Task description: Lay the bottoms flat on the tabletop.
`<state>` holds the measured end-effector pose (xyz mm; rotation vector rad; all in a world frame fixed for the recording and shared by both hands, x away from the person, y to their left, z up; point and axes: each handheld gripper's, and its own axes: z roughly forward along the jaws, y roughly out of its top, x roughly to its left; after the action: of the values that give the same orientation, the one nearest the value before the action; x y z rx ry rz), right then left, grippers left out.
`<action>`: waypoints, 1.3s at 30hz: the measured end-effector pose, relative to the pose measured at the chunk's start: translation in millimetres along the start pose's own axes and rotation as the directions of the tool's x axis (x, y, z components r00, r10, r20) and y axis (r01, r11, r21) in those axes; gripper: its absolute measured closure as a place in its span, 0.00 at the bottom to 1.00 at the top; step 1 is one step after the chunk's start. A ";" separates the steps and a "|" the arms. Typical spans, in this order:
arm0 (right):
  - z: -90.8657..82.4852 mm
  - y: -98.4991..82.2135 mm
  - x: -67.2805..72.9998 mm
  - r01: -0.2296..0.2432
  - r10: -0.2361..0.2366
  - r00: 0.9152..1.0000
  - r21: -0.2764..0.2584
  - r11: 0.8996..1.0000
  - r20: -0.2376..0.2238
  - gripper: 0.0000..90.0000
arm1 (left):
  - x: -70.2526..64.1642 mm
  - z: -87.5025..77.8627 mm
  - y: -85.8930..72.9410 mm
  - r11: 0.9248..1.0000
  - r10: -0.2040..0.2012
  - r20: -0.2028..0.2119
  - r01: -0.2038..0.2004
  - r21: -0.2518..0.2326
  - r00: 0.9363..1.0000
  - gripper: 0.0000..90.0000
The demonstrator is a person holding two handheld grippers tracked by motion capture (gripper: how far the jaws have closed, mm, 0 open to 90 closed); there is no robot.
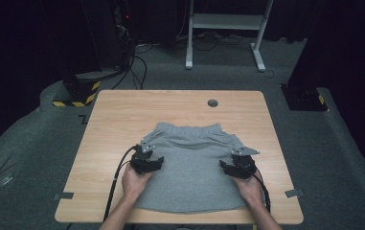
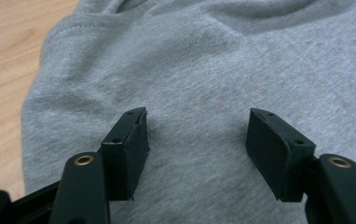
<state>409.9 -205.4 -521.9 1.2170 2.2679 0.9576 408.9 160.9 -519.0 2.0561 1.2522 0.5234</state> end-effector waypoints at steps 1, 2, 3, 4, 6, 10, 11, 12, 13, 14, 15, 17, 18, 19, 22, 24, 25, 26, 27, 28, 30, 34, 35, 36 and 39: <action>2.1 2.1 -1.7 -0.002 0.002 1.000 0.001 1.000 0.000 0.42 | 1.1 1.9 2.3 1.000 -0.002 -0.002 0.002 0.004 1.000 0.43; 4.1 4.2 -3.2 -0.003 0.003 1.000 0.004 1.000 0.002 0.42 | 2.2 3.8 4.1 1.000 -0.006 -0.005 0.006 0.001 1.000 0.43; 6.2 5.8 -4.5 -0.005 0.005 1.000 0.000 1.000 0.003 0.42 | 3.8 5.5 5.1 1.000 -0.010 -0.005 0.010 -0.002 1.000 0.43; 8.1 7.5 -6.4 -0.005 0.005 1.000 0.000 1.000 0.005 0.42 | 5.1 7.2 6.5 1.000 -0.011 -0.009 0.010 -0.004 1.000 0.43; 12.0 11.7 -9.1 -0.011 0.011 1.000 0.005 1.000 0.007 0.42 | 7.0 11.1 10.7 1.000 -0.017 -0.015 0.017 -0.002 1.000 0.43; 20.5 20.9 -16.2 -0.017 0.017 1.000 0.013 1.000 0.013 0.42 | 11.0 20.8 20.9 1.000 -0.024 -0.027 0.024 0.004 0.999 0.43; 22.4 22.9 -17.8 -0.023 0.023 1.000 0.016 1.000 0.017 0.42 | 12.1 23.2 23.2 1.000 -0.022 -0.029 0.022 0.003 0.999 0.43; 24.1 24.9 -19.1 -0.028 0.027 0.999 0.019 0.999 0.021 0.42 | 12.9 25.3 24.6 1.000 -0.028 -0.030 0.028 -0.002 0.999 0.43; 25.7 26.7 -20.4 -0.029 0.028 0.999 0.021 0.999 0.024 0.42 | 13.8 27.2 25.8 1.000 -0.028 -0.031 0.027 -0.006 0.999 0.43; 27.2 28.1 -21.6 -0.032 0.031 0.999 0.022 0.999 0.027 0.42 | 14.7 28.9 27.1 1.000 -0.027 -0.032 0.026 -0.009 0.999 0.43; 28.6 29.4 -22.9 -0.033 0.032 0.999 0.021 0.999 0.027 0.42 | 15.1 30.1 28.0 1.000 -0.026 -0.032 0.025 -0.010 0.999 0.43; 30.4 31.0 -24.6 -0.039 0.038 0.999 0.021 0.999 0.030 0.43 | 16.8 31.4 28.0 1.000 -0.022 -0.026 0.022 -0.020 0.999 0.43; 31.2 31.1 -25.3 -0.039 0.038 0.999 0.016 0.999 0.031 0.43 | 16.8 31.3 27.7 1.000 -0.023 -0.025 0.023 -0.021 0.999 0.43; 31.6 30.9 -25.7 -0.040 0.040 0.999 0.012 0.999 0.030 0.43 | 15.9 30.8 27.1 1.000 -0.020 -0.028 0.020 -0.022 0.999 0.43; 30.9 30.3 -24.4 -0.045 0.044 0.998 0.012 0.999 0.038 0.43 | 13.1 25.9 25.3 1.000 -0.016 -0.029 0.016 -0.009 0.999 0.43; 29.6 29.3 -22.5 -0.049 0.048 0.998 0.013 0.999 0.040 0.43 | 9.1 21.0 24.6 1.000 0.008 -0.031 -0.007 0.016 1.000 0.41; 28.3 28.8 -21.2 -0.049 0.049 0.998 0.017 0.999 0.043 0.43 | 6.1 17.6 23.2 1.000 0.019 -0.031 -0.018 0.019 0.999 0.39; 26.8 28.2 -19.9 -0.048 0.048 0.998 0.019 0.999 0.043 0.44 | 3.3 14.4 21.3 0.999 0.031 -0.021 -0.031 0.012 0.999 0.39; 25.0 27.6 -18.6 -0.049 0.048 0.998 0.023 0.999 0.039 0.45 | 0.7 11.3 19.1 0.999 0.041 -0.017 -0.041 0.010 0.999 0.39; 22.7 26.9 -16.7 -0.051 0.050 0.998 0.024 0.998 0.036 0.45 | -1.4 8.6 16.6 0.999 0.044 -0.009 -0.044 0.005 0.999 0.38; 17.1 24.3 -12.3 -0.048 0.048 0.999 0.007 0.999 0.016 0.46 | -4.4 5.6 11.2 0.999 0.039 0.020 -0.039 0.009 0.999 0.38; 14.9 15.8 -1.8 -0.018 0.018 1.000 0.007 1.000 0.015 0.46 | -8.9 4.0 1.8 0.999 0.039 0.023 -0.039 -0.007 0.999 0.36; 14.4 14.9 -0.4 -0.018 0.018 1.000 0.002 1.000 0.013 0.46 | -9.6 3.5 1.0 0.999 0.039 0.021 -0.039 -0.009 0.999 0.36; 14.1 14.3 0.5 -0.021 0.021 1.000 0.001 1.000 0.012 0.46 | -10.3 2.8 0.1 0.999 0.036 0.021 -0.036 -0.011 0.999 0.36; 12.2 13.1 3.3 -0.012 0.012 1.000 0.003 1.000 0.009 0.45 | -14.0 -0.3 -2.2 0.999 0.036 0.022 -0.036 -0.008 0.999 0.35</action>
<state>423.1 -192.9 -520.8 1.2353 2.2581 0.9522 400.9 149.3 -520.3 2.0762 1.2005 0.5201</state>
